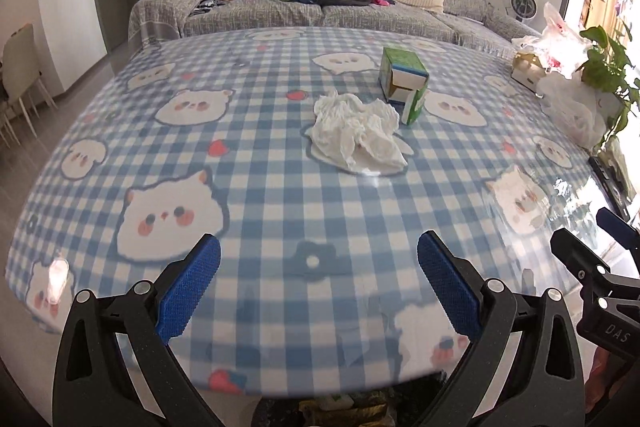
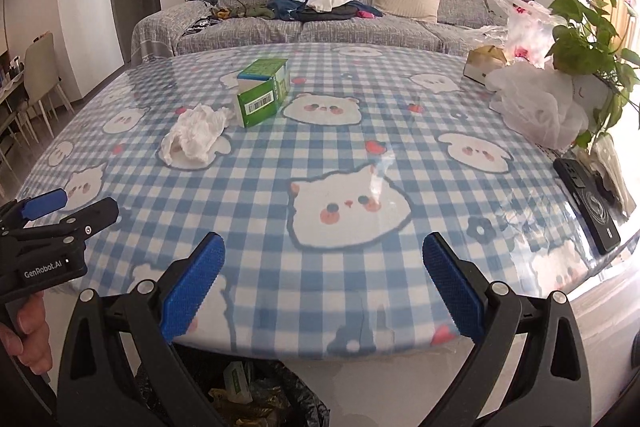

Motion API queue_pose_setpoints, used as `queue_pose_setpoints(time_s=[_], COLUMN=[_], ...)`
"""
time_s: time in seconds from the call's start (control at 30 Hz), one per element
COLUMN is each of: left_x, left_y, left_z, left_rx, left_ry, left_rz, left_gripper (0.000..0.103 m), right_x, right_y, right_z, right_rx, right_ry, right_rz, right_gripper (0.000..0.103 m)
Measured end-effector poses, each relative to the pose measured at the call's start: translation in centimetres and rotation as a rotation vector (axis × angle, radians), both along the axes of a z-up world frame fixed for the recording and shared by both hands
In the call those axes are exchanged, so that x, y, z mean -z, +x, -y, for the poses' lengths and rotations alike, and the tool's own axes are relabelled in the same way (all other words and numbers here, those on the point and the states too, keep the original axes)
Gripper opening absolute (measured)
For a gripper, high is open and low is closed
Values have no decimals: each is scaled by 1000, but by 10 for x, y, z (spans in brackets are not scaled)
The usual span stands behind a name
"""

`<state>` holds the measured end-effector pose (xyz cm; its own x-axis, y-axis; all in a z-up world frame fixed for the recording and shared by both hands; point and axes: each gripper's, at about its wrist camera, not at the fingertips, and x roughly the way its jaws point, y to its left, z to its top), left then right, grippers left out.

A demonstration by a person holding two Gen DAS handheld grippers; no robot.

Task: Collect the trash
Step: 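Move both open tools from the bin back over the table, then grasp the white tissues with the left tool while the right tool grasps the green box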

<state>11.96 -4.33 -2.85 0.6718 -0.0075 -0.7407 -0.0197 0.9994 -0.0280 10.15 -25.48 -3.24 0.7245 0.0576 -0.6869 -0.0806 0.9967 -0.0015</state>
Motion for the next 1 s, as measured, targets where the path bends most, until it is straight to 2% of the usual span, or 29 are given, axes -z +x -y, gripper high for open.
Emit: queue_pose_setpoints(time_s=[0.5,0.8,0.97,1.0], left_x=[12,23,32,31], left_y=[88,133,150,152], left_z=[6,8,15,15], left_rx=[7,6,25,25], left_ry=[-6,-13,9,17], left_rz=[-36,-63,-81,-81], left_gripper=[96,92,81,76], right_x=[10,6,3,2], right_y=[81,123,143,146], right_z=[3,-1,1,0], right_rx=[5,2,10,10], right_ry=[20,20,35,37], right_rz=[-46,-45,-44,-43], right_gripper=[95,95,95,95])
